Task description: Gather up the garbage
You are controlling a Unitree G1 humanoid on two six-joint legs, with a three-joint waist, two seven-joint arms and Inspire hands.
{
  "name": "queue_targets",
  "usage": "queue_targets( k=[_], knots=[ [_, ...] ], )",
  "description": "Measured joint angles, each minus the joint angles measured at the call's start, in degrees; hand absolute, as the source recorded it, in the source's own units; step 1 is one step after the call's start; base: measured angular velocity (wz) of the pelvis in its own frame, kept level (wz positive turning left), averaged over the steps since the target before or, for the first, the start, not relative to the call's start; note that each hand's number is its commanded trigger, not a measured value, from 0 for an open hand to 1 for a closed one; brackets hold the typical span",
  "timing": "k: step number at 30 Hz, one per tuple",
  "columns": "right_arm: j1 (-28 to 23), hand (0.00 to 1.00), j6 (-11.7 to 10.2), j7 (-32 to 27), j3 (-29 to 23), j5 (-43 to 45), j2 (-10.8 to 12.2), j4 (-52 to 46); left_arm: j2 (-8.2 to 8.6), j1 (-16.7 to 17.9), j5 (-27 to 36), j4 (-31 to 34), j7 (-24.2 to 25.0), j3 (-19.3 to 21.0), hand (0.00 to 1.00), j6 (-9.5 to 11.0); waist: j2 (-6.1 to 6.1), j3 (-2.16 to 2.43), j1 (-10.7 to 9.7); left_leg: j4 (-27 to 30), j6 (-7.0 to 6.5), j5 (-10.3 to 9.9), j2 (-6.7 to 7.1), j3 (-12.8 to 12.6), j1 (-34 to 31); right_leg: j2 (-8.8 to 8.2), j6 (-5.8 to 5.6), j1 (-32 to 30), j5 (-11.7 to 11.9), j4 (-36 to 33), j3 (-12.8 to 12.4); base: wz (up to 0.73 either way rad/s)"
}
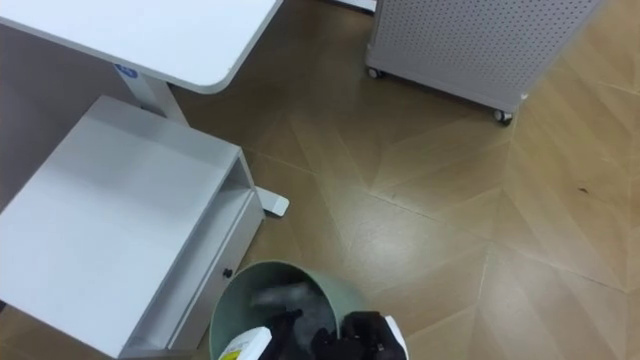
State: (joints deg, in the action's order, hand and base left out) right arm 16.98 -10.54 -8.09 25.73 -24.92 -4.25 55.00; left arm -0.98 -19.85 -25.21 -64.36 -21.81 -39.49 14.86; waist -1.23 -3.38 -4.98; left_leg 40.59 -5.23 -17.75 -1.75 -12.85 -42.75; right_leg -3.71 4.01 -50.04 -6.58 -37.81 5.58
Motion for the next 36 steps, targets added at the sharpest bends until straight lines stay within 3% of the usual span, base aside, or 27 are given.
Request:
queue_targets(
  k=[6, 12, 21, 25, 30, 32, 33, 34, 36],
  knots=[
    [0.3, 1.00, 0.0, 0.0, 0.0, 0.0, -0.3, 0.0, -0.09, -0.3, 0.0, 0.0, 1.3, 0.0, 0.00, 0.0, -0.19, -0.11, 0.5, 0.1, -0.31, -0.2, -0.06, -1.1, 0.5, -0.26, 0.02, -0.1, 0.0, -0.5, -0.3, -0.06],
    [0.4, 1.00, 0.0, 0.2, -0.1, 0.0, -0.8, 0.0, -0.06, -0.3, 2.3, 0.0, 6.3, -0.1, 0.00, 0.0, -0.40, -0.24, 0.4, 0.0, -0.37, -0.3, -0.16, -1.2, 1.4, -0.12, -0.01, 0.8, 0.0, -0.2, -0.4, -0.01],
    [0.8, 1.00, 0.0, 0.1, -2.9, 0.4, -2.0, 0.0, -0.22, 0.7, 8.8, 0.6, 11.4, 0.0, 0.00, 0.0, -0.37, -0.25, 0.5, -3.0, -0.27, -0.7, -0.58, -1.7, 8.1, 0.81, -0.49, 7.6, 0.1, 3.2, -0.7, -0.07],
    [0.8, 1.00, -0.3, 0.0, -3.4, 0.4, -3.7, 0.2, -2.46, 3.6, 7.6, 4.3, 12.6, 0.0, 0.00, 0.0, -0.16, -0.20, 0.8, -6.0, -0.14, -0.6, -0.34, -2.3, 12.8, 0.83, -0.68, 11.5, 0.0, 5.1, -0.5, -0.10],
    [-0.4, 1.00, -2.7, -0.5, -6.6, 1.4, -4.8, 1.1, -5.18, 6.7, 4.3, 12.2, 12.8, 2.8, 0.00, 0.9, 0.34, -0.10, 0.7, -9.8, 0.26, -0.3, -0.26, -2.1, 18.7, 0.91, -0.74, 17.4, 0.0, 8.5, 1.2, -0.01],
    [-3.6, 1.00, -4.5, -0.6, -8.5, 1.9, -5.1, 1.2, -6.32, 9.2, 2.3, 15.4, 12.4, 5.3, 0.00, 1.5, 0.79, 0.32, 0.4, -13.6, 0.57, 0.4, 0.18, -2.0, 23.3, 0.93, -0.96, 21.7, -0.1, 11.3, 2.0, 0.00],
    [-4.6, 1.00, -4.9, -0.5, -9.1, 2.0, -5.2, 1.0, -6.61, 9.8, 1.8, 16.5, 12.4, 5.8, 0.00, 1.5, 0.93, 0.51, 0.3, -14.5, 0.61, 0.6, 0.31, -1.9, 24.2, 0.96, -1.03, 22.5, -0.1, 11.8, 2.1, 0.00],
    [-6.4, 1.00, -5.4, -0.6, -10.1, 2.2, -5.5, 0.7, -7.28, 11.4, 1.0, 19.1, 12.2, 6.9, 0.00, 1.7, 1.34, 1.07, 0.3, -16.3, 0.73, 1.0, 0.51, -2.0, 25.8, 1.12, -1.23, 23.9, 0.0, 12.9, 2.0, -0.05],
    [-8.7, 1.00, -5.6, -0.7, -11.1, 1.7, -5.9, 0.4, -8.41, 14.0, 0.8, 23.3, 12.0, 8.5, 0.00, 2.1, 1.76, 1.44, 0.4, -18.3, 0.98, 1.3, 0.54, -2.1, 28.4, 1.56, -1.40, 26.3, 0.1, 14.4, 1.9, -0.07]
  ],
)
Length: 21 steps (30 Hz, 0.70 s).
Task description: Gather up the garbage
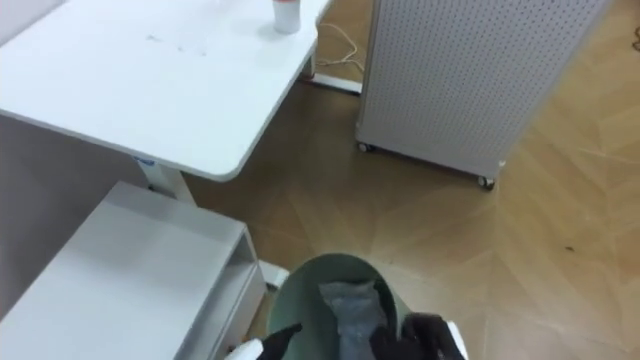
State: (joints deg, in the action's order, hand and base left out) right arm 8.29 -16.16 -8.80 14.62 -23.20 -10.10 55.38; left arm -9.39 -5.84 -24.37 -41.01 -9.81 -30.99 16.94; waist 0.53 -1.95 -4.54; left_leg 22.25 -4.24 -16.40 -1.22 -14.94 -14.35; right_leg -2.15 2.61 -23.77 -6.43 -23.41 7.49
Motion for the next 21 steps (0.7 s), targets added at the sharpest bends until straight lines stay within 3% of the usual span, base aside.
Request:
queue_targets(
  k=[2, 5, 15, 21],
  knots=[
    [-2.5, 1.00, 0.0, -0.6, -1.0, 0.3, -0.2, 0.0, -1.67, 3.5, -0.5, 4.6, -1.2, 2.2, 0.00, 1.4, 0.06, 0.64, -0.1, -2.2, 0.38, 0.4, -0.11, 0.0, 3.2, 0.61, -0.07, 3.1, 0.0, 2.1, 0.0, -0.02],
    [-4.3, 1.00, -0.1, -0.5, -2.7, 0.9, -0.8, 0.0, -2.77, 7.0, -1.7, 9.7, -1.8, 5.3, 0.00, 2.2, 0.02, 0.85, -0.1, -4.4, 0.76, 0.6, -0.26, 0.1, 6.9, 1.31, -0.15, 6.8, 0.1, 4.3, 0.1, -0.04],
    [-7.5, 1.00, -0.7, 1.7, -6.0, 0.8, -1.0, 3.6, -3.43, 10.2, -3.4, 17.4, -6.2, 10.1, 0.00, 4.5, -0.25, 1.08, -0.5, -8.2, 1.01, 0.8, -0.36, 0.7, 15.6, 2.12, -0.60, 15.5, 0.0, 7.9, 0.5, 0.01],
    [-11.2, 1.00, -0.7, 1.5, -7.2, 1.3, -1.2, 5.8, -6.13, 11.8, -3.1, 21.6, -8.7, 12.1, 0.00, 6.1, -0.73, 1.67, -0.3, -9.8, 1.05, 0.9, -0.19, 1.0, 18.2, 2.29, -0.94, 18.1, 0.0, 9.0, 0.6, 0.01]
  ],
)
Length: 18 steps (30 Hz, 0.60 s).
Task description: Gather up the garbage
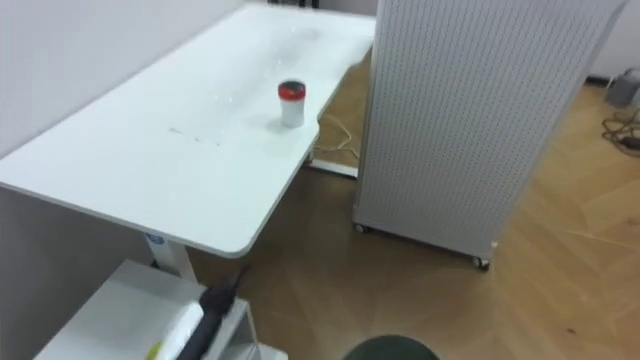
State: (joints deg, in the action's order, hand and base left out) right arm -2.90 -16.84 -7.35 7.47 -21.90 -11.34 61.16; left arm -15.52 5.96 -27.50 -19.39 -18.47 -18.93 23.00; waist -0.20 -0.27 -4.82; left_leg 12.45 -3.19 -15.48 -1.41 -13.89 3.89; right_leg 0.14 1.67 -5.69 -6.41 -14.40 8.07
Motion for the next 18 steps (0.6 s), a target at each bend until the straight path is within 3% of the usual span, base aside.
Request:
queue_targets(
  k=[6, 11, 14, 18],
  knots=[
    [-1.1, 1.00, 0.0, -0.1, -0.2, 1.2, -0.1, 4.0, -0.40, 0.7, 0.0, 2.6, -2.2, 2.0, 0.00, 1.2, 0.27, -0.03, 0.4, -0.9, -0.01, 0.0, -0.03, 0.3, 1.7, 0.14, -0.16, 1.8, 0.1, 1.0, 0.7, 0.02],
    [-1.2, 1.00, 0.0, -0.2, -0.6, 3.8, -0.1, 5.7, -0.70, 1.4, 0.6, 10.0, -4.8, 4.1, 0.00, 2.0, 0.81, -0.21, 0.3, -1.0, -0.01, 0.0, -0.03, 1.6, 1.9, 0.07, -0.34, 2.8, 0.2, 1.9, 1.6, 0.12],
    [-1.1, 1.00, 0.0, -0.1, -1.2, 4.9, -0.1, 5.6, -0.54, 1.5, 1.1, 11.2, -6.0, 4.8, 0.00, 3.1, 1.09, -0.25, 0.4, -1.0, -0.01, 0.0, -0.03, 1.6, 1.9, 0.08, -0.34, 2.9, 0.2, 1.9, 1.5, 0.02],
    [-1.3, 1.00, 0.2, 0.0, -1.8, 6.7, -0.1, 5.6, 0.09, 1.7, 1.1, 11.1, -6.1, 5.2, 0.00, 3.1, 1.02, -0.47, 0.4, -1.0, -0.01, 0.0, -0.01, 1.6, 2.7, 0.05, -0.37, 3.6, 0.2, 1.9, 1.5, 0.00]
  ],
)
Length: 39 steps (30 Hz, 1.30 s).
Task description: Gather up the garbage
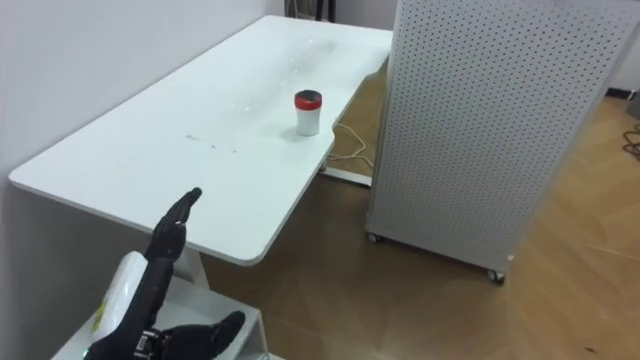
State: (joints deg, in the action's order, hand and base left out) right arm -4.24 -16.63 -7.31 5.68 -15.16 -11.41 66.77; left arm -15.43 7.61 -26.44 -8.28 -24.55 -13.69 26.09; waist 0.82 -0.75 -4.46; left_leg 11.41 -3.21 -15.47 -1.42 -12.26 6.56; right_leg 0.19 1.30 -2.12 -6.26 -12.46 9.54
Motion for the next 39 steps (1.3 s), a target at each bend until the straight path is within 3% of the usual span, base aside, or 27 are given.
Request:
queue_targets(
  k=[3, 7, 10, 15, 17, 20, 25, 28, 29, 31, 33, 34, 35, 36, 37, 38, 39],
  knots=[
    [0.0, 1.00, 0.3, 0.1, -0.3, 0.0, 0.2, 0.0, 0.75, 0.0, 0.0, -0.6, -0.2, 0.0, 0.00, 0.0, -0.37, -0.19, 0.0, 0.0, -0.02, 0.0, 0.15, 0.0, 0.0, -0.18, -0.06, -0.1, -0.1, -0.3, 0.0, 0.00],
    [0.0, 1.00, 1.4, 0.7, -0.4, -0.3, 0.4, -0.8, 1.01, 0.0, 1.0, -1.6, -0.3, 0.0, 0.00, 0.0, -1.17, -0.04, 0.0, 0.3, -0.03, 0.0, 0.46, -0.2, 0.0, -0.63, 0.02, -1.2, -1.1, -2.7, -0.2, -0.05],
    [0.5, 1.00, 1.6, 1.0, -0.2, -0.1, 0.9, -1.0, 1.67, -0.3, 2.5, -4.1, -0.9, 0.2, 0.00, 0.0, -1.79, 0.15, 0.4, 0.4, -0.03, 0.0, 0.59, -1.9, 0.3, -1.02, 0.15, -3.0, -1.9, -5.1, 0.1, -0.25],
    [0.4, 1.00, 1.8, 2.2, -0.2, 1.7, 1.6, -1.9, 2.40, -0.6, 4.5, -6.5, -1.0, 1.5, 0.00, 0.0, -1.84, -0.06, 0.9, -0.2, 0.00, -0.3, 0.35, -4.5, 1.8, -1.00, 0.59, -3.0, -1.7, -5.4, 2.1, -0.31],
    [0.4, 1.00, 1.8, 3.2, -0.2, 1.7, 1.7, -1.9, 3.37, -0.7, 4.5, -6.5, -1.2, 3.1, 0.00, 0.0, -1.77, -0.04, 1.6, -0.7, 0.15, -0.7, -0.07, -6.5, 2.0, -0.75, 1.05, -3.0, -1.3, -5.4, 2.8, -0.40],
    [0.4, 1.00, 1.8, 3.8, -0.1, 2.1, 2.0, -1.9, 3.45, -0.7, 4.5, -6.5, -1.6, 4.6, 0.00, 0.0, -1.71, -0.02, 1.6, -0.4, 0.63, -1.0, -0.69, -8.1, 2.1, -0.51, 1.46, -3.1, -0.9, -5.4, 3.3, -0.32],
    [0.4, 1.00, 1.8, 4.3, -0.2, 3.2, 2.2, -2.0, 4.34, -0.7, 4.5, -7.9, -2.3, 4.6, 0.00, -0.1, -1.74, 0.00, 1.3, 1.1, 1.49, -1.6, -1.42, -8.7, 2.5, 0.23, 2.20, -3.8, -1.4, -6.4, 3.2, -0.19],
    [0.4, 1.00, 1.8, 5.3, -0.1, 3.5, 2.3, -2.4, 4.54, -0.6, 6.3, -9.5, -2.2, 4.7, 0.00, -1.1, -2.42, -0.16, 1.8, 5.4, 2.39, -2.4, -2.36, -9.8, 1.6, 0.88, 3.00, -3.9, -2.0, -6.3, 3.0, -0.35],
    [0.4, 1.00, 1.8, 5.5, -0.1, 3.5, 2.3, -2.4, 4.66, -0.7, 7.8, -10.3, -2.3, 4.8, 0.00, -1.2, -2.71, -0.02, 1.8, 8.5, 2.57, -2.5, -2.80, -9.6, 0.8, 0.83, 3.33, -3.8, -2.5, -6.4, 2.2, -0.41],
    [0.6, 1.00, 1.8, 5.5, -0.1, 3.5, 2.3, -2.5, 4.69, -0.6, 9.0, -10.9, -2.3, 5.5, 0.00, -1.2, -2.77, 0.02, 1.8, 14.0, 2.61, -2.5, -3.45, -7.8, -1.2, 1.23, 4.10, -3.6, -3.1, -6.4, 0.4, -0.49],
    [0.6, 1.00, 2.0, 5.5, -0.1, 4.3, 2.2, -2.4, 4.73, -0.5, 9.8, -10.9, -2.3, 6.2, 0.00, -1.2, -2.45, -0.16, 2.6, 20.2, 2.70, -2.4, -3.57, -3.7, -3.9, 2.48, 4.53, -2.8, -3.0, -6.5, -2.5, -0.54],
    [0.6, 1.00, 2.6, 5.5, -0.1, 4.4, 2.1, -2.5, 4.84, -0.6, 11.2, -10.9, -2.6, 6.2, 0.00, -1.2, -2.39, -0.14, 3.2, 22.0, 2.96, -2.8, -3.25, 0.6, -5.9, 3.09, 4.68, -2.9, -3.0, -6.8, -4.1, -0.52],
    [0.9, 1.00, 3.0, 5.4, -0.1, 4.3, 2.0, -2.5, 4.82, -0.8, 11.3, -10.9, -3.1, 6.4, 0.00, -1.2, -2.48, -0.19, 3.3, 20.6, 3.08, -2.8, -2.61, 3.7, -7.6, 3.14, 4.92, -3.0, -3.4, -7.4, -5.0, -0.47],
    [0.9, 1.00, 3.1, 5.3, -0.1, 4.3, 1.9, -2.5, 4.82, -0.9, 11.2, -10.9, -3.5, 6.4, 0.00, -1.2, -2.65, -0.29, 3.3, 19.5, 3.26, -2.7, -2.58, 4.6, -8.8, 3.15, 4.98, -3.0, -3.5, -7.6, -5.3, -0.44],
    [0.9, 1.00, 3.1, 4.9, -0.1, 4.3, 1.6, -2.5, 4.87, -0.8, 11.1, -10.9, -4.2, 6.5, 0.00, -1.1, -2.66, -0.28, 3.6, 15.8, 4.53, -1.4, -2.52, 6.0, -10.4, 3.18, 4.59, -3.3, -3.8, -8.3, -6.0, -0.54],
    [0.9, 1.00, 3.2, 4.9, -0.2, 4.5, 1.1, -2.5, 5.13, -0.7, 11.0, -10.9, -4.8, 6.9, 0.00, -1.1, -2.40, -0.05, 4.1, 13.5, 4.44, 1.1, -2.45, 7.1, -11.6, 3.31, 3.96, -3.9, -4.5, -9.1, -6.7, -0.64],
    [0.9, 1.00, 3.2, 5.0, -0.2, 4.8, 1.0, -2.5, 5.24, -0.7, 11.0, -10.9, -5.2, 7.1, 0.00, -1.1, -1.99, 0.25, 4.5, 13.0, 4.51, 1.3, -2.02, 8.1, -11.4, 3.41, 3.78, -3.9, -4.6, -9.4, -7.5, -0.53]
  ],
)
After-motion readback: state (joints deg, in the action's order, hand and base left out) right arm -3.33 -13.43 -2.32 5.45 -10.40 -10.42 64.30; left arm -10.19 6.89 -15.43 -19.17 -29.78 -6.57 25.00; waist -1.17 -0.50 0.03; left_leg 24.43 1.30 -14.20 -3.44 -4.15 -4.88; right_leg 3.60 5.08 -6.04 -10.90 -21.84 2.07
